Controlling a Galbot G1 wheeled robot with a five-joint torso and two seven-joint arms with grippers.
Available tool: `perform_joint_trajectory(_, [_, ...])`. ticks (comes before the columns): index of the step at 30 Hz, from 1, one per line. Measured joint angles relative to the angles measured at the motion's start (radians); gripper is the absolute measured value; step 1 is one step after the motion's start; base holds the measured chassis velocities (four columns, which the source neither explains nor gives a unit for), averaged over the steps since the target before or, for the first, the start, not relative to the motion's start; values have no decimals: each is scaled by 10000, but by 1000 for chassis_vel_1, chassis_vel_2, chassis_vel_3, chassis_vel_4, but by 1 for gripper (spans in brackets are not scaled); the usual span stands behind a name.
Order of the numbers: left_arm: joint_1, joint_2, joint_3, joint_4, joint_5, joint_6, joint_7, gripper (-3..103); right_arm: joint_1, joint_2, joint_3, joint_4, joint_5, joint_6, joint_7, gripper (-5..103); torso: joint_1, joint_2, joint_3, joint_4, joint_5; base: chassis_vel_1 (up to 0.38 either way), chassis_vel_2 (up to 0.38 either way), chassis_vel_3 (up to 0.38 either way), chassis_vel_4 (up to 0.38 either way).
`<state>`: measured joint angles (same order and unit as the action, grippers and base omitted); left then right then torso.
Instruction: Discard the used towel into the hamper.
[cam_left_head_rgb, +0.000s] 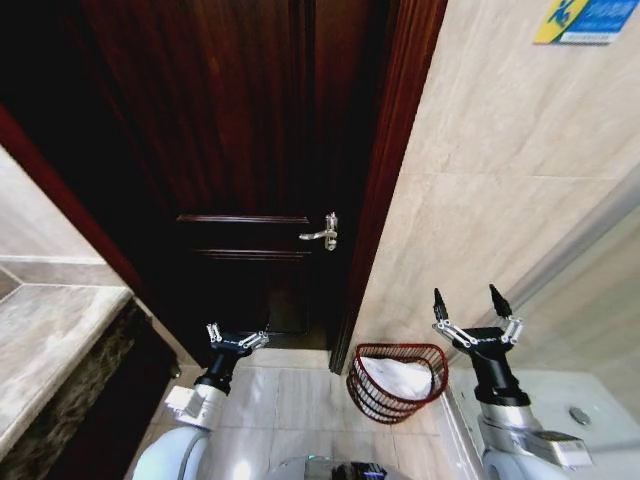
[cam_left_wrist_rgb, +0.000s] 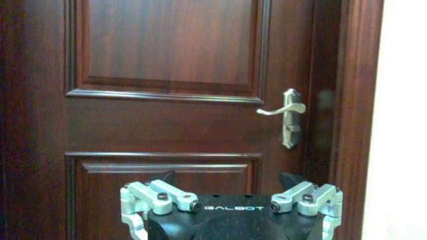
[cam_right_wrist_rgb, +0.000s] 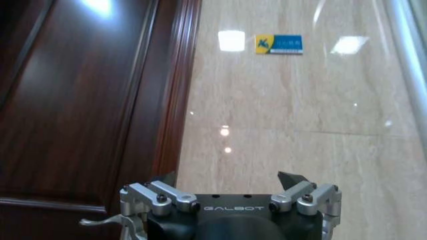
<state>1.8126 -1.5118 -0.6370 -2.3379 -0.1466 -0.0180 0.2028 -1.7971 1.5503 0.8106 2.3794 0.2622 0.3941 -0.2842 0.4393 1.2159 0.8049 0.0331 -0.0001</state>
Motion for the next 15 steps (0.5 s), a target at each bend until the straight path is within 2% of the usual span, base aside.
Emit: perform_joint_trajectory(15, [0, 0, 0, 0, 0, 0, 0, 100, -27, 50, -3, -52, 35, 86, -125, 100, 2, -1, 1, 0, 2, 167, -167, -172, 168])
